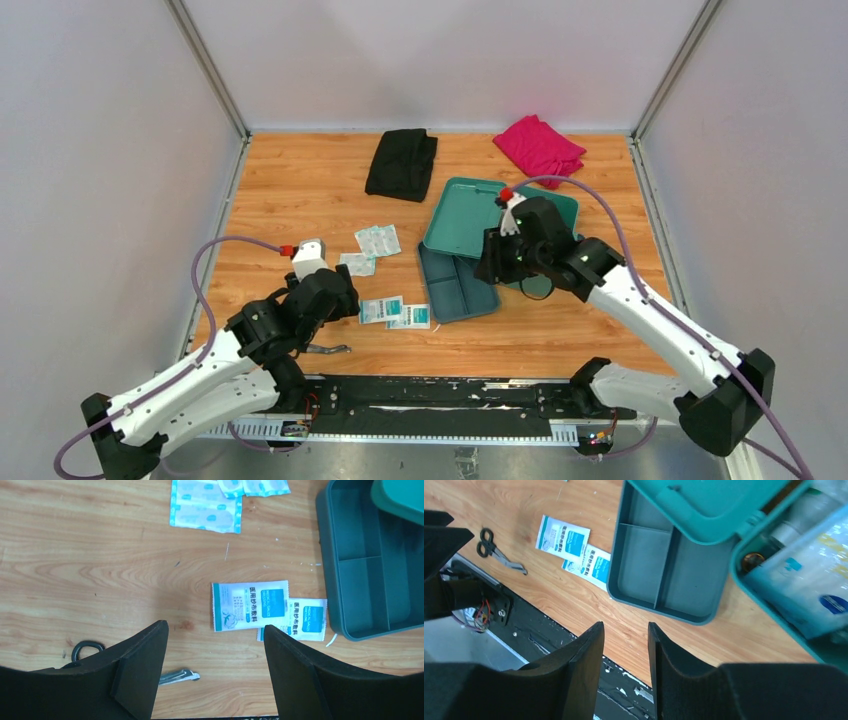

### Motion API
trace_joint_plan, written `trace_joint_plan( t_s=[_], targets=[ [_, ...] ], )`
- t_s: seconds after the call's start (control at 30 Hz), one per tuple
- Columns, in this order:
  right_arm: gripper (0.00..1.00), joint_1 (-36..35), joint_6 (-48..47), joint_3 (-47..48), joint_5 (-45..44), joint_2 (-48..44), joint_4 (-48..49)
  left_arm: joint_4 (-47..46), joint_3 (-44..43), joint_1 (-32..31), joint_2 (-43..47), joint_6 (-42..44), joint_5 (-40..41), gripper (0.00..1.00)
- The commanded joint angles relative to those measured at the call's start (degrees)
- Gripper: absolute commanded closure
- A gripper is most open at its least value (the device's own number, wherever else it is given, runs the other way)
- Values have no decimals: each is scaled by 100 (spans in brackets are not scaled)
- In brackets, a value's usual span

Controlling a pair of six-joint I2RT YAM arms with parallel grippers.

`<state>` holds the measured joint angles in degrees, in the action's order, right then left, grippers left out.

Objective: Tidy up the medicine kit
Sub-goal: Adjust the medicine box at the center of the board.

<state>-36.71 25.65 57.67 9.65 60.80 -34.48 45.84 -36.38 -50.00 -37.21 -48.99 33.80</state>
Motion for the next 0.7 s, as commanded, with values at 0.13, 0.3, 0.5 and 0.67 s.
trace_joint_plan(
  t_s=[0.13,0.3,0.5,0.67],
  targets=[
    [62,-884,-348,82,-655,958,503,163,-37,18,263,-137,56,23],
    [65,-886,-565,193,-1760,1456,468,636,-931,22,20,823,182,19],
    [67,-636,-659,461,-2658,1833,490,874,-1897,16,-392,1918,35,17],
    [67,-274,-655,634,-2779,2195,634,888,-2157,16,-673,2584,408,15]
  ],
)
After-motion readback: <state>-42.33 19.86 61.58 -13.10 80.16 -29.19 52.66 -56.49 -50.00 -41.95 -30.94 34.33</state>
